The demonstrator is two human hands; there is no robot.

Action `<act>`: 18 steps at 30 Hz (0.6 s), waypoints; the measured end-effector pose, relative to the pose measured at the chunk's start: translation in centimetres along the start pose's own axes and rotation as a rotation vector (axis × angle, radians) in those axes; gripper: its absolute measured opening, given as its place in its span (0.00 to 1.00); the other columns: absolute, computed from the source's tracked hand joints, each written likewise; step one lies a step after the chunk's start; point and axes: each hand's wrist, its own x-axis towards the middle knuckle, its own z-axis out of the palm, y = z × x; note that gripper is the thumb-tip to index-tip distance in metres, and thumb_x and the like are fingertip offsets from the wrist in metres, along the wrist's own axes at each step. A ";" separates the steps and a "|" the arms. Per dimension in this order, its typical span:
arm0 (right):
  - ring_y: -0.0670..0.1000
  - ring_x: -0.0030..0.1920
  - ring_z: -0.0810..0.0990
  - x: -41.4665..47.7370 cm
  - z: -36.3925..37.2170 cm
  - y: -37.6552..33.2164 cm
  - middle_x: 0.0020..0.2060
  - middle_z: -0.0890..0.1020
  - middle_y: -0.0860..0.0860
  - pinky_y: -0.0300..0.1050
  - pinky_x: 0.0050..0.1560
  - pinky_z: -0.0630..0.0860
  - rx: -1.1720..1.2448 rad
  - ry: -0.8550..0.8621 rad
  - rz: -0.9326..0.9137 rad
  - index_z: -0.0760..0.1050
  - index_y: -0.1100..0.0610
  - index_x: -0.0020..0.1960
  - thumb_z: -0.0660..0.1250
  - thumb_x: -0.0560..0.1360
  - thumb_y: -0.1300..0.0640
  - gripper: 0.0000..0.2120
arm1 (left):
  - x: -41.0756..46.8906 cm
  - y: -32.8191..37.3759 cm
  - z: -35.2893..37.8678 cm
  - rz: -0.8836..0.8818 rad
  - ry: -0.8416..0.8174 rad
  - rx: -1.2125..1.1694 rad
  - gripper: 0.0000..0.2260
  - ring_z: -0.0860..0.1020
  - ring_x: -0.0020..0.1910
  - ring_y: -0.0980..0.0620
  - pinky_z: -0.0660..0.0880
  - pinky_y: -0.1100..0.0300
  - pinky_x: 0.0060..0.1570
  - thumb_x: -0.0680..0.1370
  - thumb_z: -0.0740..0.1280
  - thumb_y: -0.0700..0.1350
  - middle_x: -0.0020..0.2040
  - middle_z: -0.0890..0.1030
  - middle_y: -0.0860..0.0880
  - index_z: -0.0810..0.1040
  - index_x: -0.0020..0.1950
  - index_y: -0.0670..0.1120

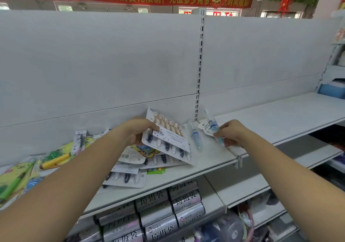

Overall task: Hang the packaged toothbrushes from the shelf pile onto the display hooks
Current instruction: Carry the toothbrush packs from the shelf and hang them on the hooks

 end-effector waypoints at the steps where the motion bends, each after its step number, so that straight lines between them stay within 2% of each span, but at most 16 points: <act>1: 0.55 0.32 0.78 -0.3 0.1 0.0 0.40 0.81 0.60 0.46 0.36 0.80 -0.002 -0.005 -0.008 0.78 0.63 0.53 0.76 0.72 0.64 0.12 | -0.2 -0.2 -0.2 0.015 -0.003 -0.017 0.10 0.85 0.44 0.44 0.83 0.46 0.52 0.80 0.69 0.38 0.50 0.87 0.43 0.79 0.61 0.40; 5: 0.54 0.32 0.77 -1.1 0.5 -0.2 0.39 0.81 0.59 0.45 0.36 0.81 0.025 -0.030 -0.031 0.77 0.60 0.53 0.79 0.70 0.60 0.16 | -1.7 -0.5 -1.9 0.116 0.018 -0.125 0.14 0.86 0.51 0.40 0.82 0.38 0.54 0.80 0.68 0.34 0.51 0.87 0.41 0.75 0.65 0.41; 8: 0.53 0.31 0.76 -1.6 1.0 -0.2 0.40 0.81 0.58 0.42 0.34 0.81 0.037 -0.062 -0.037 0.78 0.60 0.54 0.81 0.69 0.58 0.18 | -3.2 -1.3 -3.3 0.187 0.058 -0.263 0.14 0.86 0.49 0.41 0.84 0.44 0.47 0.80 0.67 0.33 0.53 0.86 0.40 0.74 0.65 0.42; 12: 0.54 0.38 0.80 -2.7 2.1 -0.3 0.46 0.81 0.58 0.44 0.35 0.83 0.159 -0.126 -0.046 0.77 0.62 0.58 0.81 0.69 0.56 0.22 | -5.3 -3.4 -5.5 0.282 0.124 -0.457 0.16 0.86 0.52 0.42 0.85 0.47 0.42 0.82 0.66 0.38 0.58 0.85 0.41 0.72 0.70 0.46; 15: 0.56 0.41 0.86 -4.1 3.4 -0.8 0.52 0.83 0.57 0.45 0.33 0.83 0.249 -0.131 -0.114 0.74 0.60 0.61 0.77 0.73 0.56 0.21 | -7.4 -5.1 -7.3 0.351 0.199 -0.589 0.14 0.87 0.49 0.46 0.84 0.50 0.36 0.83 0.65 0.42 0.55 0.87 0.45 0.73 0.69 0.49; 18: 0.55 0.36 0.85 -5.9 5.1 -2.0 0.51 0.84 0.60 0.47 0.33 0.82 0.416 -0.191 -0.198 0.73 0.61 0.65 0.72 0.78 0.59 0.18 | -9.9 -7.3 -9.0 0.428 0.244 -0.670 0.13 0.87 0.43 0.49 0.83 0.53 0.33 0.83 0.64 0.43 0.52 0.87 0.47 0.74 0.67 0.47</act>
